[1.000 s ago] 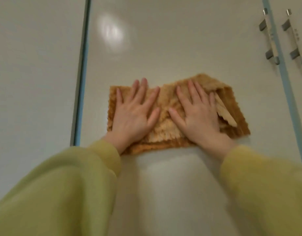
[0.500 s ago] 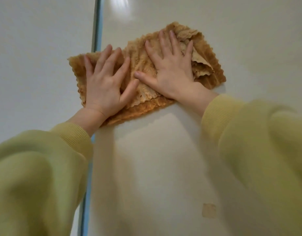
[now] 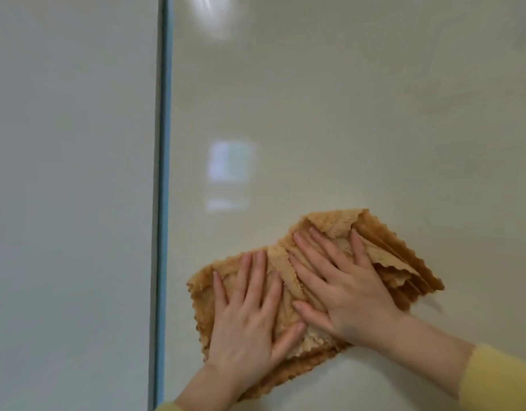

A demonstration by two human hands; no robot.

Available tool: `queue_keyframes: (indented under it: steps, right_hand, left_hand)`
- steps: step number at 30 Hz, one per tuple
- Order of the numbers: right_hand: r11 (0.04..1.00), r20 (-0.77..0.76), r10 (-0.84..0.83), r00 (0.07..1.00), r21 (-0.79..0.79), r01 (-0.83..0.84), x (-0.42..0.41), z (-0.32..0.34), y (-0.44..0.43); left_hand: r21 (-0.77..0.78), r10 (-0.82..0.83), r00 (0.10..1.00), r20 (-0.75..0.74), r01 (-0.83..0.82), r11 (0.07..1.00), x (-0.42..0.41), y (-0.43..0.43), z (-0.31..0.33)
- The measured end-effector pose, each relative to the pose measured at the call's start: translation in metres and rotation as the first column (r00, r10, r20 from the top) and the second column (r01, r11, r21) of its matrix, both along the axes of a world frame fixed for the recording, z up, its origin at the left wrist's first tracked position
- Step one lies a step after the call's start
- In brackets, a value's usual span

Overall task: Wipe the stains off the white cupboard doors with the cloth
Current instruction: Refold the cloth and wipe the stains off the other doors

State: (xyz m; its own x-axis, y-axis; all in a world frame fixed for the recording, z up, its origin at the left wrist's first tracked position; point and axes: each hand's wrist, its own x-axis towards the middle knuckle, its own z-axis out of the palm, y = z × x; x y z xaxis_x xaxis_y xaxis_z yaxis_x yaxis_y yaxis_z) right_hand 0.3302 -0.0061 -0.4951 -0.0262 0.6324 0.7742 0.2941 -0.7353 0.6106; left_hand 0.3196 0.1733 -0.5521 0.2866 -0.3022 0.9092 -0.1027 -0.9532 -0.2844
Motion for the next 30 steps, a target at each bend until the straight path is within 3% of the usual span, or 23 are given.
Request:
queue_keyframes:
  steps: [6, 11, 18, 24, 30]
  right_hand:
    - [0.985, 0.014, -0.035, 0.999, 0.168, 0.032, 0.002, 0.038, -0.045]
    - [0.919, -0.022, -0.1, 0.995, 0.381, 0.101, -0.001, 0.086, -0.103]
    - [0.822, -0.105, -0.135, 0.985, 0.543, 0.171, -0.008, 0.128, -0.158]
    - [0.805, -0.107, -0.156, 0.982, 0.562, 0.189, -0.007, 0.107, -0.174]
    - [0.774, -0.095, -0.111, 0.989, 0.616, 0.146, -0.003, 0.019, -0.194]
  left_hand:
    - [0.087, -0.06, 0.998, 0.026, 0.058, 0.995, 0.001, -0.033, 0.054]
    - [0.065, -0.097, 0.992, 0.082, 0.092, 0.994, 0.003, -0.093, 0.117]
    - [0.105, -0.169, 0.978, 0.119, 0.157, 0.982, 0.003, -0.148, 0.175]
    - [0.16, -0.11, 0.985, 0.131, 0.089, 0.983, 0.003, -0.166, 0.165]
    - [0.272, -0.191, 0.976, 0.102, 0.158, 0.949, 0.005, -0.193, 0.101]
